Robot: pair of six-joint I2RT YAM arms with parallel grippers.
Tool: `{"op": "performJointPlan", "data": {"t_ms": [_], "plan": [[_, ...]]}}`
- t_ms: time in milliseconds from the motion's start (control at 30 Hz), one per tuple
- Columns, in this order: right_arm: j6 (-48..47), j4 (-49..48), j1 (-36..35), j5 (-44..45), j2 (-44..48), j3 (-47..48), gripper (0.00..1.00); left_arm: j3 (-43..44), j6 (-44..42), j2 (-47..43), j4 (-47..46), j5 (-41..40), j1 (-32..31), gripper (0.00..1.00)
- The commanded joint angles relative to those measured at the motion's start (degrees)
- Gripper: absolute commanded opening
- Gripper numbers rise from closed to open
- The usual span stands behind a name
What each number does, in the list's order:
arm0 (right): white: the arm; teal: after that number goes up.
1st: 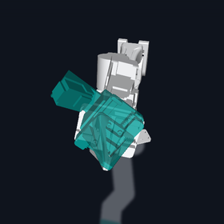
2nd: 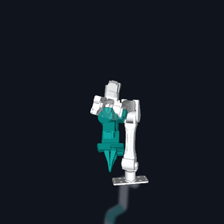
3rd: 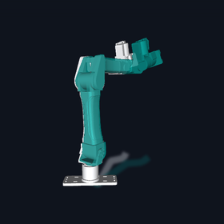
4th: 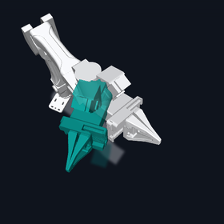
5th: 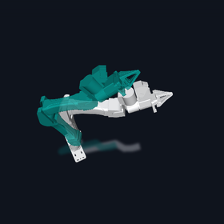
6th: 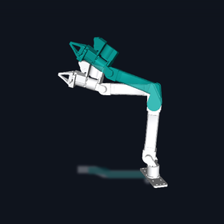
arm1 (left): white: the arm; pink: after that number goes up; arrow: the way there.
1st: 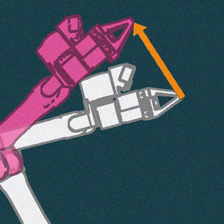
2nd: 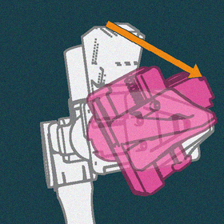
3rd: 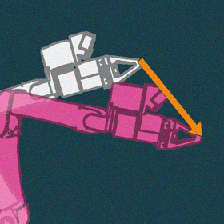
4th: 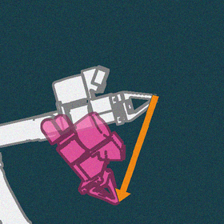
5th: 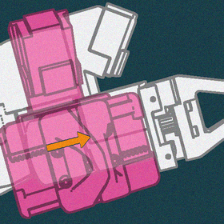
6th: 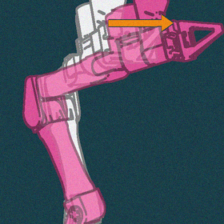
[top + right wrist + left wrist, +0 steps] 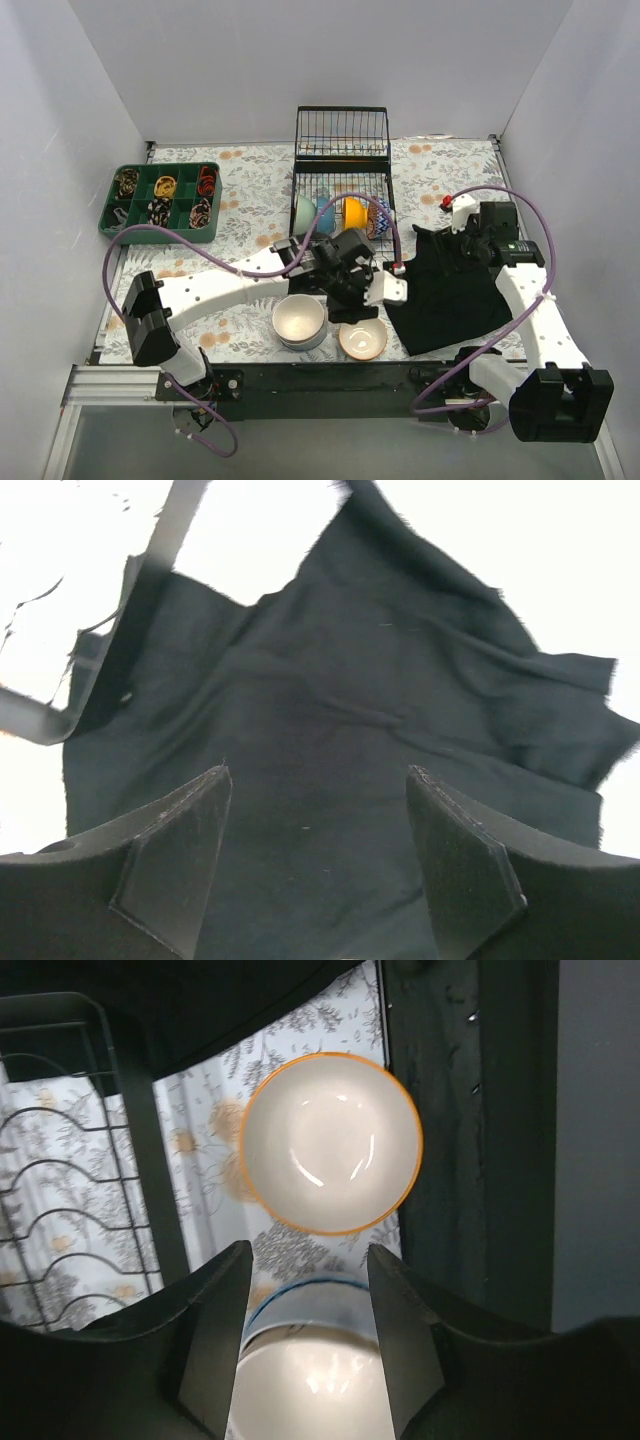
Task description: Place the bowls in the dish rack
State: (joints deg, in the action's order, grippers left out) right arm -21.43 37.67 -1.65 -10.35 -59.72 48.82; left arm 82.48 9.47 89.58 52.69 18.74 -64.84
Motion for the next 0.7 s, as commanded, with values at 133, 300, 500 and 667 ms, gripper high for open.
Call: {"op": "performJointPlan", "data": {"t_ms": [133,300,500,667], "plan": [[8.94,-4.1,3.84,7.63,5.76,0.66,0.8,-2.06,11.53,4.79,-6.28,-4.16,-4.07,0.5],[10.01,-3.13,5.43,5.87,5.94,1.19,0.81,-2.23,14.24,8.67,-9.17,-3.71,-7.3,0.48],[9.48,-3.31,6.13,6.31,5.85,1.19,0.8,-1.09,19.08,12.28,-11.03,-3.54,-10.3,0.47],[9.74,-2.69,6.22,5.43,6.64,0.58,0.8,-1.53,21.64,13.16,-11.46,-2.93,-11.01,0.47]]}}
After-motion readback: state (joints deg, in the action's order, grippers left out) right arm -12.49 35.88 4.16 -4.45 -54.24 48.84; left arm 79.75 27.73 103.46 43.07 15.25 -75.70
